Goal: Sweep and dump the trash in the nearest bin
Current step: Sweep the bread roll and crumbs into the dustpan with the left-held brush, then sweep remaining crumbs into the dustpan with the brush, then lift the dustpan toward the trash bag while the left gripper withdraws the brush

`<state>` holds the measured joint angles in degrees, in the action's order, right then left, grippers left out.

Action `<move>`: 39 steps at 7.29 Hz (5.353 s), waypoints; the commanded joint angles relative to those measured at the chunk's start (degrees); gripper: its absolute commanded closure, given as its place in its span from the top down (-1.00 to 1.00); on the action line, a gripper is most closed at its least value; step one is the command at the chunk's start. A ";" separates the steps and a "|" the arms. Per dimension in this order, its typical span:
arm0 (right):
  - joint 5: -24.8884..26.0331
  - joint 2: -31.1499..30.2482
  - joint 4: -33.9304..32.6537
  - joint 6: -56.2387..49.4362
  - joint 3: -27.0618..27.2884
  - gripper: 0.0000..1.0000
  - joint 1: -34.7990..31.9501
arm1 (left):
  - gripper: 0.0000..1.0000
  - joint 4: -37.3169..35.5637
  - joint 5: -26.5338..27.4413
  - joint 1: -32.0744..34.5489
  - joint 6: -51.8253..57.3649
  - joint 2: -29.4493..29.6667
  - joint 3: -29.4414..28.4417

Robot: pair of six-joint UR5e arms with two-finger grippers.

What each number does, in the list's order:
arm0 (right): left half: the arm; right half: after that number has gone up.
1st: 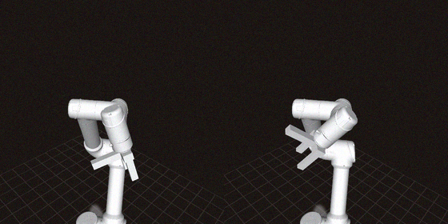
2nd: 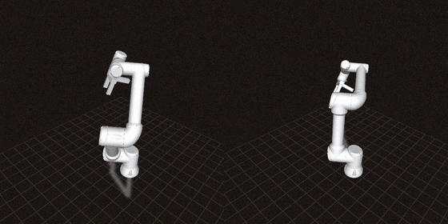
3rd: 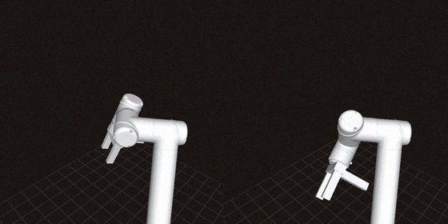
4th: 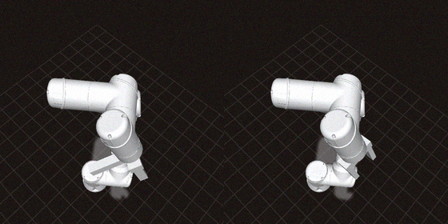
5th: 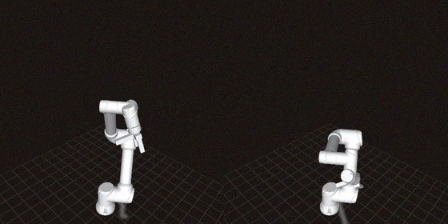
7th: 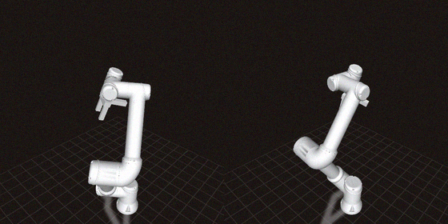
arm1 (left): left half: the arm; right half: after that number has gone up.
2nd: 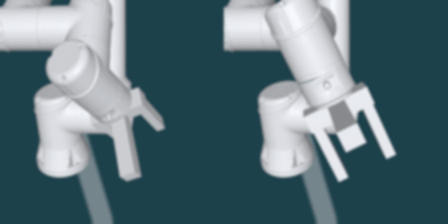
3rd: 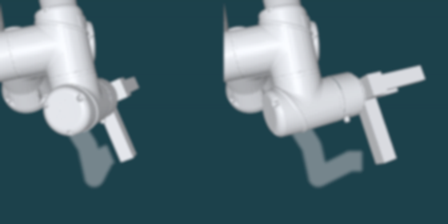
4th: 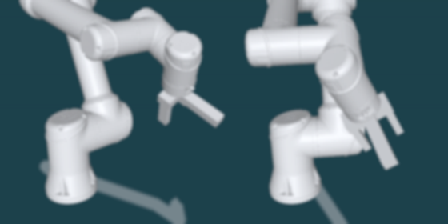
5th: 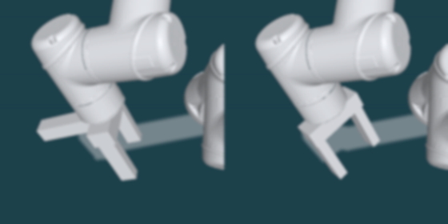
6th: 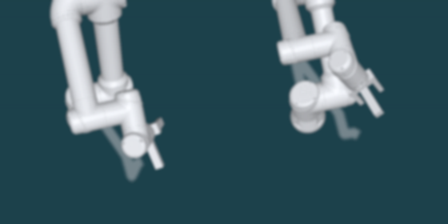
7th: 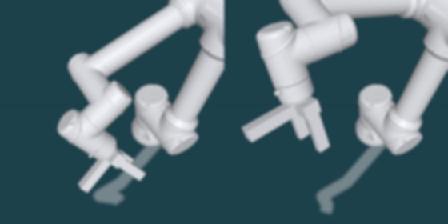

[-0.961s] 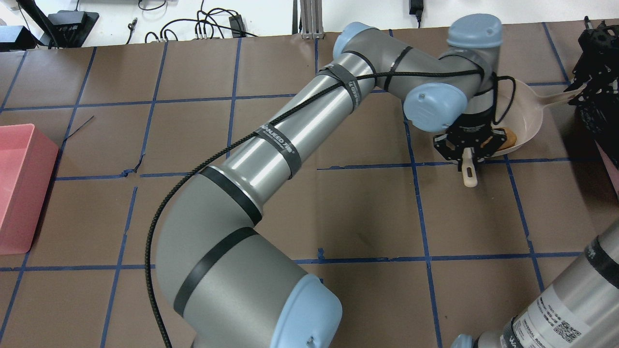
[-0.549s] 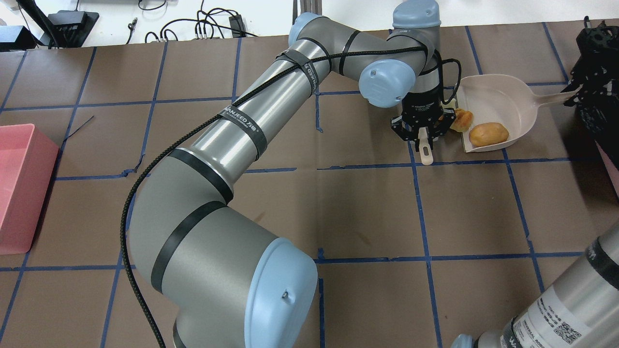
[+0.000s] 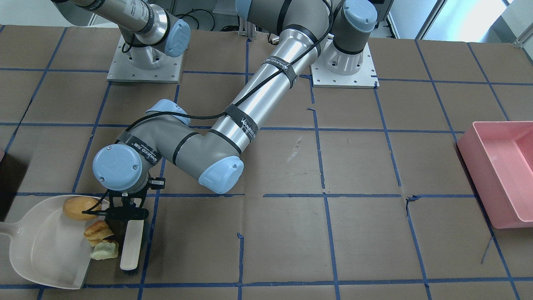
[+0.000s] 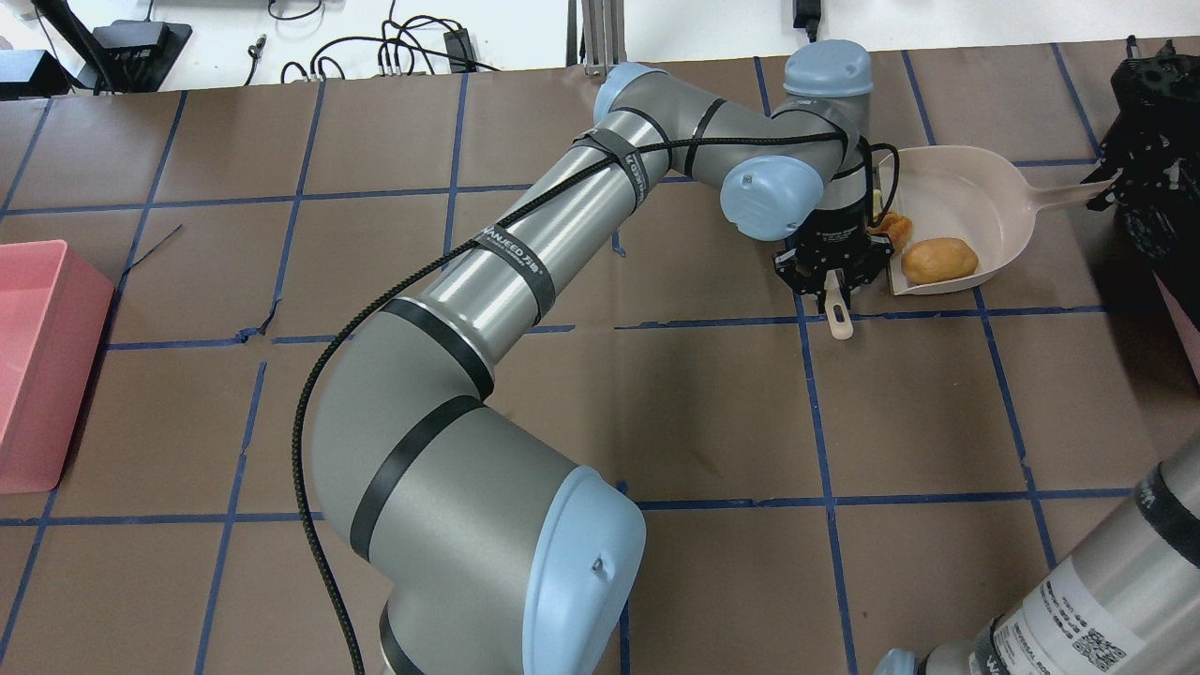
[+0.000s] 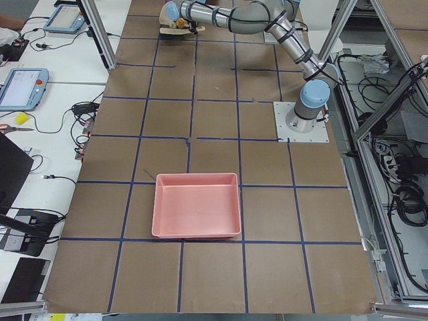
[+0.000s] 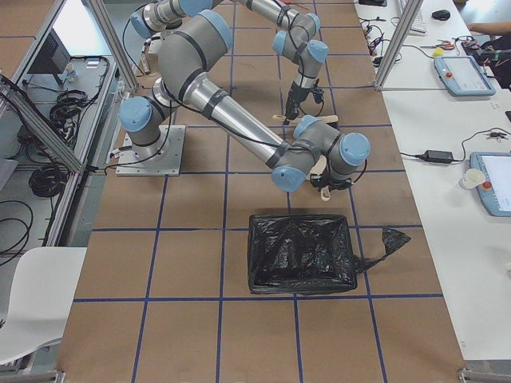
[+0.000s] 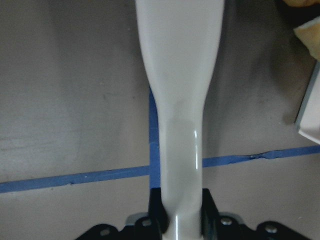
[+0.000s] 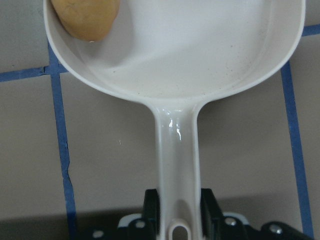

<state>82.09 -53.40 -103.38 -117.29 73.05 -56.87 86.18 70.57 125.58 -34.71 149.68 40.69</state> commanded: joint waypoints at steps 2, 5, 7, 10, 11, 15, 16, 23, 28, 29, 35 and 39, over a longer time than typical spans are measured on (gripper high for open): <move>0.18 -0.03 -0.07 -0.39 0.16 -1.00 -0.87 | -0.99 0.04 -0.43 4.31 -2.81 0.17 -0.35; 0.18 -0.03 -0.85 -0.39 0.16 -1.00 -0.87 | -0.98 0.65 -0.96 6.78 -2.91 0.87 -4.28; 0.18 -0.03 -0.95 -0.39 0.25 -1.00 -0.87 | -0.98 0.56 -0.79 8.71 -2.56 1.22 -6.49; -0.43 -0.03 -0.86 -0.39 0.25 -1.00 -0.70 | -0.97 0.39 -0.52 10.82 -2.20 1.31 -9.40; -0.44 -0.03 -0.86 -0.48 0.16 -1.00 -0.61 | -0.98 1.17 0.09 11.00 -1.77 0.88 -8.62; -3.41 -0.03 -0.07 -1.71 -0.02 -1.00 1.31 | -0.98 5.83 2.99 0.85 3.33 -8.92 2.24; -4.90 -0.73 1.50 -1.80 -0.54 -1.00 2.46 | -0.99 7.06 5.08 -1.63 4.73 -13.58 7.86; -12.22 -10.59 19.95 -5.82 -9.04 -1.00 30.56 | -0.99 7.68 7.65 -11.32 6.32 -46.63 54.69; -1.33 -5.84 9.54 -10.14 -16.63 -1.00 33.14 | -0.99 -3.86 7.22 -9.57 -0.08 -53.36 74.52; 1.38 -5.49 7.25 -10.15 -16.63 -1.00 32.97 | -0.99 -10.27 7.30 -7.39 1.04 -53.36 74.97; 19.06 -2.14 -2.44 -10.06 -16.01 -1.00 21.47 | -0.99 -21.76 6.86 -6.57 12.48 -53.97 81.56; 27.15 -2.32 -2.62 -9.71 -15.58 -1.00 16.71 | -0.97 -20.88 5.72 -6.49 8.97 -52.83 81.57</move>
<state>107.25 -55.80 -105.92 -127.08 57.13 -39.42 64.95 76.43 119.06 -24.18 96.85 122.34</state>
